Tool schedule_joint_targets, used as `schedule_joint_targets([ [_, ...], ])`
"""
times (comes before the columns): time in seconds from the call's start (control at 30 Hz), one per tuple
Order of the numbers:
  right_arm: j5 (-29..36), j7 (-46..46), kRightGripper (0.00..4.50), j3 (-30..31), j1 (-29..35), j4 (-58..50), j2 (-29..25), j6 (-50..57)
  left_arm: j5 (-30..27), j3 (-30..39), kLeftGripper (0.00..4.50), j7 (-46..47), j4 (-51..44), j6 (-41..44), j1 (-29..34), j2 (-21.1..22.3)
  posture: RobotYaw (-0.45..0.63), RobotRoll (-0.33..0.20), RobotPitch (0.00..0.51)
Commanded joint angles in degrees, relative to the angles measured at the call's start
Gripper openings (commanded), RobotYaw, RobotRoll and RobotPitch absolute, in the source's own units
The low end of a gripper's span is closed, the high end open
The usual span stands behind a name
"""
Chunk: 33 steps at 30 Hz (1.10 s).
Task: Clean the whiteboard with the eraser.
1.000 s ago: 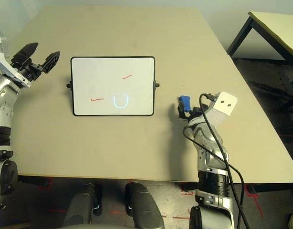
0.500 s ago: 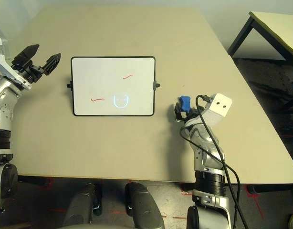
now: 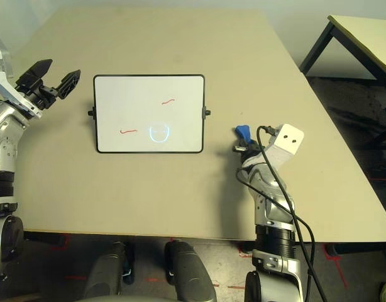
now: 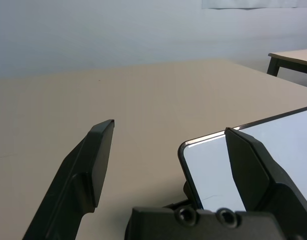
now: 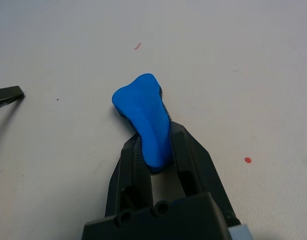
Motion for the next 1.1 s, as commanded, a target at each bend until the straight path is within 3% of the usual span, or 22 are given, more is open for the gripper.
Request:
schedule_joint_targets([
  [0.03, -0.2, -0.1, 0.75, -0.7, 0.7, -0.6, -0.7, 1.3, 0.0, 0.0, 4.5, 0.0, -1.0, 0.3, 0.4, -0.2, -0.07, 0.0, 0.145],
  [0.2, 1.1, 5.0, 0.74, -1.4, -1.1, -5.4, -7.9, 3.9, 0.1, -0.5, 4.5, -0.4, -1.1, 0.5, 0.0, 0.1, -0.08, 0.0, 0.143],
  [0.3, 3.7, 14.8, 0.74, -0.6, -4.1, -7.3, -17.7, 7.2, 0.2, -0.8, 4.5, -1.2, -0.4, 0.5, -0.9, 0.4, -0.09, 0.0, 0.141],
  [0.47, 6.1, 37.2, 0.69, 9.2, -11.0, -10.1, -35.6, 10.8, 0.8, -2.0, 4.5, -3.3, 2.4, 0.1, -2.9, 0.5, -0.13, 0.0, 0.131],
  [0.53, 5.5, 43.7, 0.67, 15.1, -14.2, -12.2, -39.0, 10.8, 1.2, -3.3, 4.5, -4.7, 3.4, 0.4, -3.6, 0.2, -0.13, 0.0, 0.126],
  [0.6, 4.3, 46.8, 0.67, 20.3, -17.3, -13.2, -38.6, 10.6, 1.5, -4.8, 4.5, -6.6, 4.1, 1.2, -4.0, 0.0, -0.13, 0.0, 0.123],
  [0.83, -3.4, 48.9, 0.67, 34.5, -25.5, -9.5, -26.8, 5.0, 0.6, -11.4, 4.5, -15.1, -1.8, 8.6, -0.4, 1.1, -0.1, 0.0, 0.115],
  [1.1, -11.1, 50.7, 0.67, 40.0, -28.4, -1.7, -19.8, -3.7, -0.3, -11.9, 4.5, -17.7, -8.0, 16.1, 3.8, 4.1, -0.06, 0.0, 0.112],
])
